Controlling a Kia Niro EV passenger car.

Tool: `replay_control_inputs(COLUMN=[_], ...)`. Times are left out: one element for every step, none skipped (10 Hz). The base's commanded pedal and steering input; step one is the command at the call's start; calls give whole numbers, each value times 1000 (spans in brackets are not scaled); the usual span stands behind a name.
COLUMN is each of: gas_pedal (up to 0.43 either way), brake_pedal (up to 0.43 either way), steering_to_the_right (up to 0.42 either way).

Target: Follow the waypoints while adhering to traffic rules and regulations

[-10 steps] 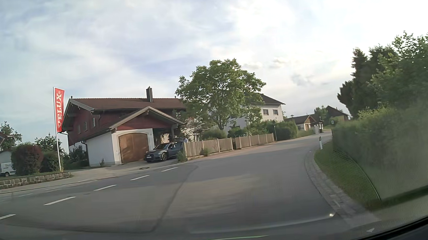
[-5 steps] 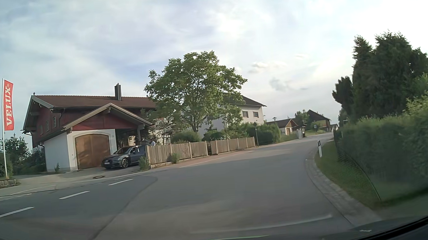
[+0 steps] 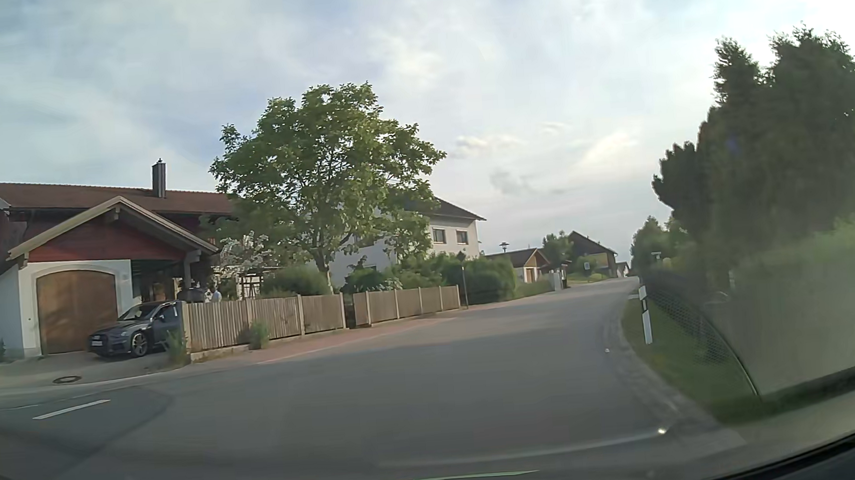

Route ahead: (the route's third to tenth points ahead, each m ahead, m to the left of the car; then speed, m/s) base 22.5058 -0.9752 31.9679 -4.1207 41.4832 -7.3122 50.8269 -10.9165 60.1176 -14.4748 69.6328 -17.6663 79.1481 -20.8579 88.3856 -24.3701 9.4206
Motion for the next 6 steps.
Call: replay_control_inputs(gas_pedal=[189,189,189,189,189,189], brake_pedal=[0,0,0,0,0,0], steering_to_the_right=[83,81,81,81,79,74])
